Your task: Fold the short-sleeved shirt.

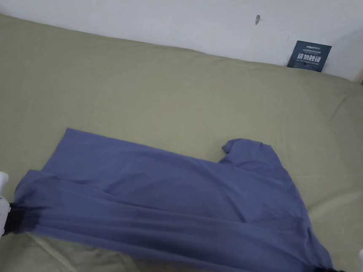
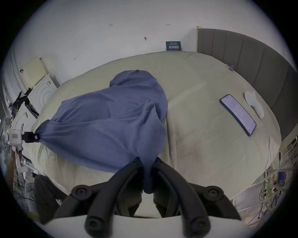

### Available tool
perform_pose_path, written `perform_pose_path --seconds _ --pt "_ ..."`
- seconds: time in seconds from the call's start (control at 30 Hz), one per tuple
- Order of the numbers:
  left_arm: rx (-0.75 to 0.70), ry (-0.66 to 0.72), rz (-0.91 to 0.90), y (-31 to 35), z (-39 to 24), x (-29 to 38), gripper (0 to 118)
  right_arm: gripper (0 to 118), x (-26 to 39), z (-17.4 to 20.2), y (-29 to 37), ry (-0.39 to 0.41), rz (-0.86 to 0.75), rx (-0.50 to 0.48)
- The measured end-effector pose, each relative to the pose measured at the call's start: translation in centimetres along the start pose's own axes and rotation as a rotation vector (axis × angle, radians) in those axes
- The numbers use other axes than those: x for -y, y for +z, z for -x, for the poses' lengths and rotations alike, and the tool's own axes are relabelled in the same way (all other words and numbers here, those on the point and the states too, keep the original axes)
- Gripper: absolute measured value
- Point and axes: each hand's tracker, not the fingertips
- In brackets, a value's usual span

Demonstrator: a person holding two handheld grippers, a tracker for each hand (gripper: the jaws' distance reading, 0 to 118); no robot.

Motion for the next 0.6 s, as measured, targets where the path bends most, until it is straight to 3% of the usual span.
perform_pose_path --seconds 0.33,0.37,0.4,0.43,0.47,0.5,0.53,0.6 --pt "0.016 0.062 0.042 1.5 1.8 5.9 8 10 4.9 0.8 1.3 -0.014 0.036 -0.002" --pt "0.016 0.065 0.043 1.5 1.6 5.9 15 11 4.8 0.8 1.1 -0.027 0.038 -0.002" --pt "0.013 0.071 0.047 1.4 1.5 5.7 37 21 4.6 0.8 1.0 -0.041 0.051 -0.004" --pt "-0.006 0.078 0.048 1.4 1.6 5.6 84 63 4.5 1.1 1.0 -0.041 0.046 0.014" --pt "-0.027 0.078 0.038 1.6 1.8 5.4 106 103 4.3 1.3 1.0 -0.032 0.038 0.027" --pt "-0.039 0.089 -0.008 2.0 2.4 4.9 107 117 4.0 1.3 1.8 -0.020 0.018 0.043" --pt "-0.047 0.110 -0.036 2.6 2.6 4.3 107 109 3.6 1.3 2.9 -0.024 -0.009 0.032" --pt "-0.015 0.137 -0.059 3.2 2.9 2.8 106 109 2.7 1.5 3.8 -0.023 -0.033 0.039"
